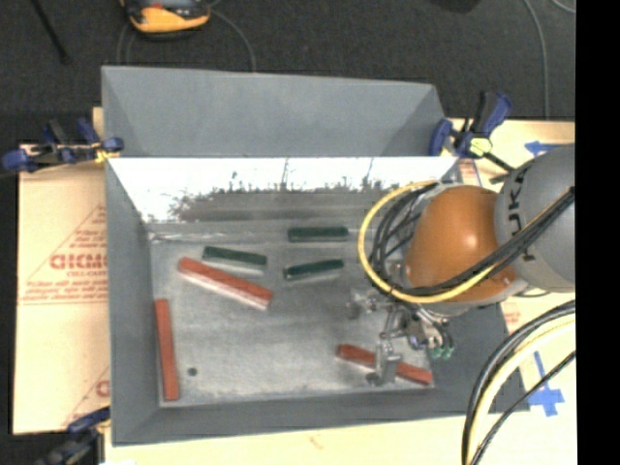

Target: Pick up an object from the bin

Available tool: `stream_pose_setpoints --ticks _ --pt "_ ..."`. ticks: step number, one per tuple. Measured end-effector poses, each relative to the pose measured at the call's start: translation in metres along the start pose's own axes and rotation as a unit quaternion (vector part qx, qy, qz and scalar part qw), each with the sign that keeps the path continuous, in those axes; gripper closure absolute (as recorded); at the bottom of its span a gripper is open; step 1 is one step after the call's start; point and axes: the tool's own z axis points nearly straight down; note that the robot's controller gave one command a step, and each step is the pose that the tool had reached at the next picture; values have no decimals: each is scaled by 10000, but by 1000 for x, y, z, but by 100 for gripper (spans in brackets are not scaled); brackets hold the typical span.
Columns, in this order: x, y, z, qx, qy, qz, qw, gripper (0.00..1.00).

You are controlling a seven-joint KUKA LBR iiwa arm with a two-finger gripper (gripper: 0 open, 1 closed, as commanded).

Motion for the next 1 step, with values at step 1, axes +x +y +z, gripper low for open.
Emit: stream_pose_setpoints --ticks 1 --pt "-30 -19 28 -18 1 -665 9978 100"
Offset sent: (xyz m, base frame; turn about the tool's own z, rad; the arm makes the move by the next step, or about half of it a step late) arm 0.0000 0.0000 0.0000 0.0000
